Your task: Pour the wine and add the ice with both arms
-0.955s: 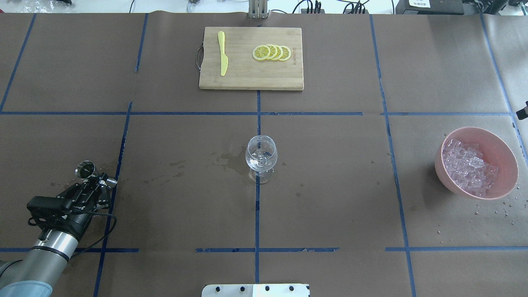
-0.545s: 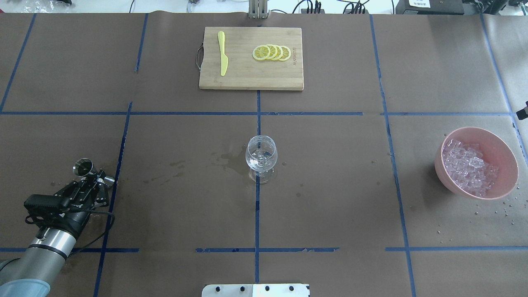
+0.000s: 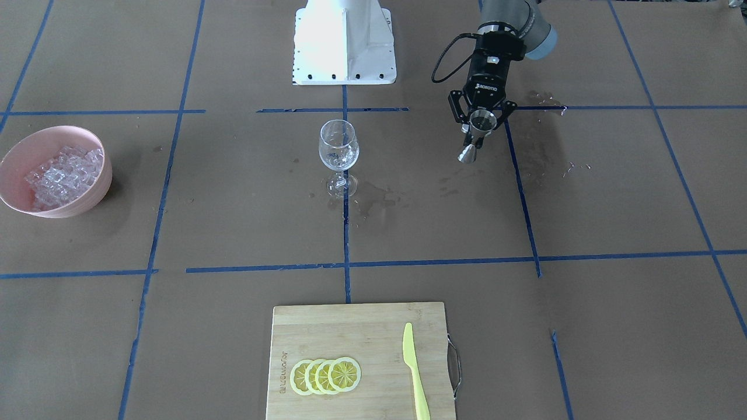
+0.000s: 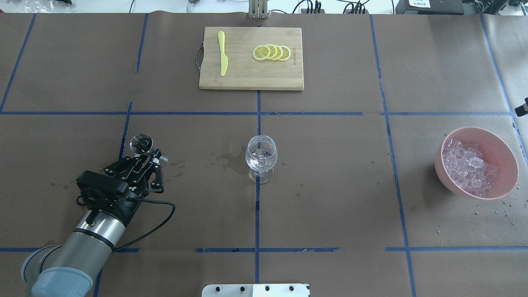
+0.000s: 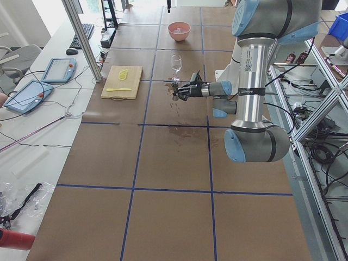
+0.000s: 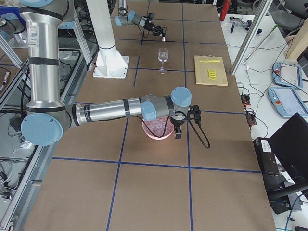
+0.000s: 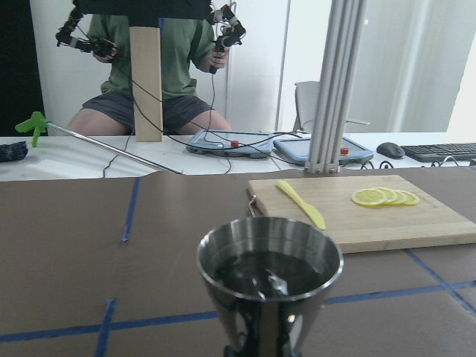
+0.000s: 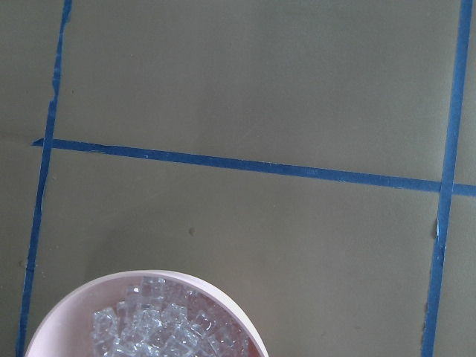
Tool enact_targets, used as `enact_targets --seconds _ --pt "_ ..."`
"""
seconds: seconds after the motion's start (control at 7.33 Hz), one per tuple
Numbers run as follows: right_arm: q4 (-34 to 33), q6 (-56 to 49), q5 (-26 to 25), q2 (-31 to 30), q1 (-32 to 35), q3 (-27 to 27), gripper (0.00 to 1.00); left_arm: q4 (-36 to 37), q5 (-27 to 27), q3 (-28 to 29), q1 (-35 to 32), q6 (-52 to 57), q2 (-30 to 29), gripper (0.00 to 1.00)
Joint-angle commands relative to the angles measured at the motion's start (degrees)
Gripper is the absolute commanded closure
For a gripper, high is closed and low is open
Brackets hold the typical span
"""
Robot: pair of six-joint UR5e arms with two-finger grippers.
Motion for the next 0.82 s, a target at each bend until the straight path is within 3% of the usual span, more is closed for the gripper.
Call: enact_targets --seconds 0.0,0.27,0.68 --pt "0.0 0.1 0.0 -0.1 0.1 0.5 0.0 1.2 -4.4 0.1 -1.3 13.8 -7.0 1.0" --pt "0.0 0.1 0.0 -0.3 0.1 0.5 0.0 7.6 -7.6 0.3 -1.7 18.4 -14.2 1.0" --pt "0.0 0.1 -0.1 -0.2 0.1 0.5 0.0 19.1 -8.7 -0.4 -2.9 27.6 -16.6 1.0"
